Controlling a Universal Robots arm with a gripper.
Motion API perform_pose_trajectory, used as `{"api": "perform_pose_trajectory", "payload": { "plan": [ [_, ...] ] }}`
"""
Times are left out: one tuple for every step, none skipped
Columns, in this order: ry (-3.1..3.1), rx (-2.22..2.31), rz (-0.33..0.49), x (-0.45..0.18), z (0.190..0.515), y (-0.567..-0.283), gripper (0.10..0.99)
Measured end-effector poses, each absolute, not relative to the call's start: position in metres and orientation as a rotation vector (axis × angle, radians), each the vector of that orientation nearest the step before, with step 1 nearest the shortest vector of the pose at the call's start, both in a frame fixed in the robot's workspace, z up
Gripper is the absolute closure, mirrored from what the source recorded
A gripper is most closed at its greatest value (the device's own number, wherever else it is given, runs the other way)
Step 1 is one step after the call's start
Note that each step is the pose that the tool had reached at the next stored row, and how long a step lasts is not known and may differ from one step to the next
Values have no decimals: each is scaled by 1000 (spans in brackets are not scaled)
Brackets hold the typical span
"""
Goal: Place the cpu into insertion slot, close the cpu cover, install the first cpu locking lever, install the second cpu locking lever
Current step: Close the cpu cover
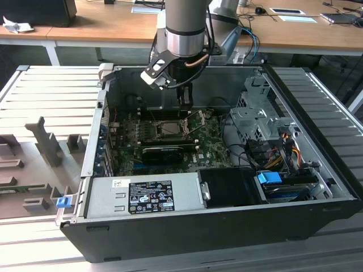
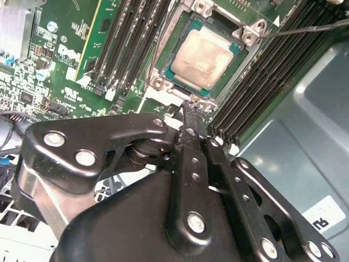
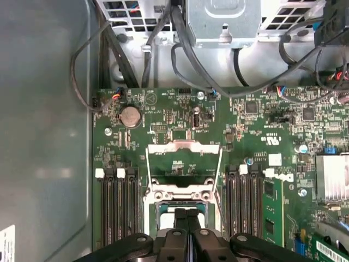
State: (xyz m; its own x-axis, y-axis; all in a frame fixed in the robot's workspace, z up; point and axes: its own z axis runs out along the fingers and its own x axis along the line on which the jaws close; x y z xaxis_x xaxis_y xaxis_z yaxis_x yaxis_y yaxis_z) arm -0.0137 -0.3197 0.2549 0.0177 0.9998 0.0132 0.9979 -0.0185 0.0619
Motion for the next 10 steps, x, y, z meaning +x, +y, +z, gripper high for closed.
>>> {"api": "perform_pose_trajectory", "payload": {
  "plan": [
    [2176, 2216, 82, -12, 255, -320, 980],
    [2176, 2216, 82, -10, 255, -320, 980],
    [2176, 2216, 81, -7, 255, -320, 980],
    [2176, 2216, 81, -4, 255, -320, 980],
    [2177, 2216, 81, -4, 255, -320, 980],
    [2177, 2217, 80, -2, 256, -320, 980],
    [2177, 2217, 79, -1, 259, -320, 980],
    [2177, 2217, 79, -1, 261, -320, 980],
    [2178, 2218, 78, 0, 263, -320, 980],
    [2178, 2218, 78, 0, 263, -320, 980]
  ]
}}
